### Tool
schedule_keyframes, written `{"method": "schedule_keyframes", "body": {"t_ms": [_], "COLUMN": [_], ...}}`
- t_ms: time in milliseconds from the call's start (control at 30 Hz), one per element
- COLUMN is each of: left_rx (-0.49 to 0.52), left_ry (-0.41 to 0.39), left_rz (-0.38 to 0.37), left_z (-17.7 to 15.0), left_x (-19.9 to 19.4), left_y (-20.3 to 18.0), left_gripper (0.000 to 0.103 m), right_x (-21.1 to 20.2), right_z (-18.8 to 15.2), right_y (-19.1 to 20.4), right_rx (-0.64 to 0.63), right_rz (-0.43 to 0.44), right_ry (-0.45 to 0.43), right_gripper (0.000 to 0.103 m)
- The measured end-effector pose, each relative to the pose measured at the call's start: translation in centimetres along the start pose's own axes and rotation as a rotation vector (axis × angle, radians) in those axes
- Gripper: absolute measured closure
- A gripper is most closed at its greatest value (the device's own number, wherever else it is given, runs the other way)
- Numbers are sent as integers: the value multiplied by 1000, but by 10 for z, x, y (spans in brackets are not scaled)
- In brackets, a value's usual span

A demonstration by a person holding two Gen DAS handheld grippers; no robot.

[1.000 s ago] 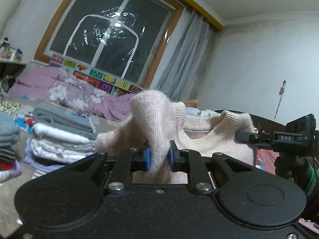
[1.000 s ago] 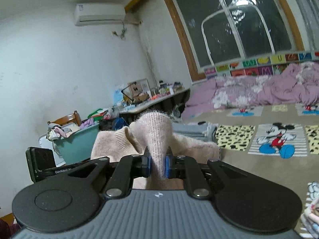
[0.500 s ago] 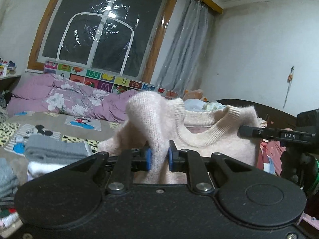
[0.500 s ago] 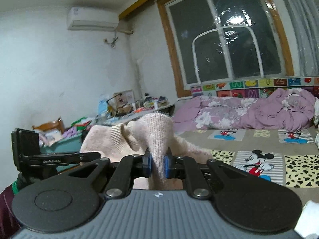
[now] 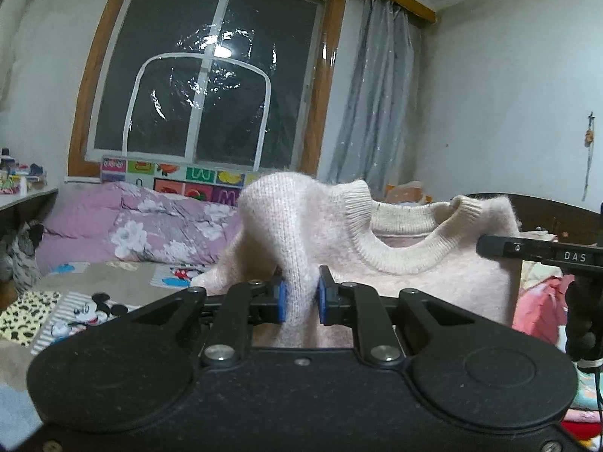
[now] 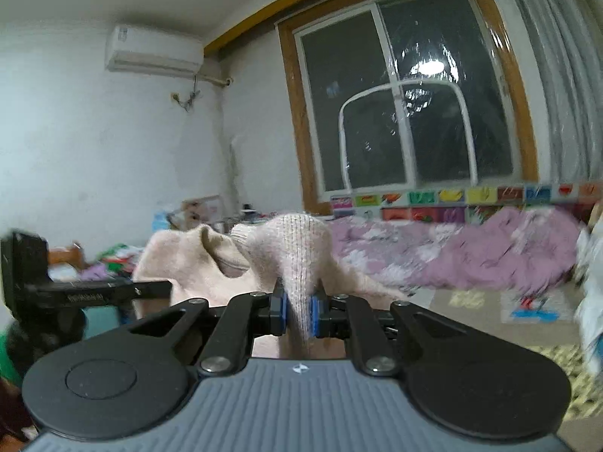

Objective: Fold clothes
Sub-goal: 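Lift the sweater with both grippers, shaking it open in the air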

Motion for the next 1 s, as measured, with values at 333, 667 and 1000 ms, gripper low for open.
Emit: {"method": "schedule_keyframes", "body": {"t_ms": [333,667,1000], "left_rx": [-5,72,54], "left_ry": [18,21,138], "left_rz": [53,-35,-23], "left_z": [-39,-111,-202], "left_x": [54,-25,-108], "left_y": [19,3,-30], "left_gripper": [90,90,89], "right_x": [70,21,-73], "right_z": [-31,-116,-219], "right_y": [-33,-13,33], "right_rx": [-11,1,-9], "right_rz": [-98,2,-4], "right_ry": [-30,-29,30], "right_gripper": [90,90,89]}}
Point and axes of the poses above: each gripper's, at about its wrist camera, not at the fingertips, and x roughly the way its jaws point, y to its left, z to its top, the point moved 5 cm from there along x, roughly the way its jaws point, and after that the axes turned 3 degrees about -z, right-handed, at the moved point
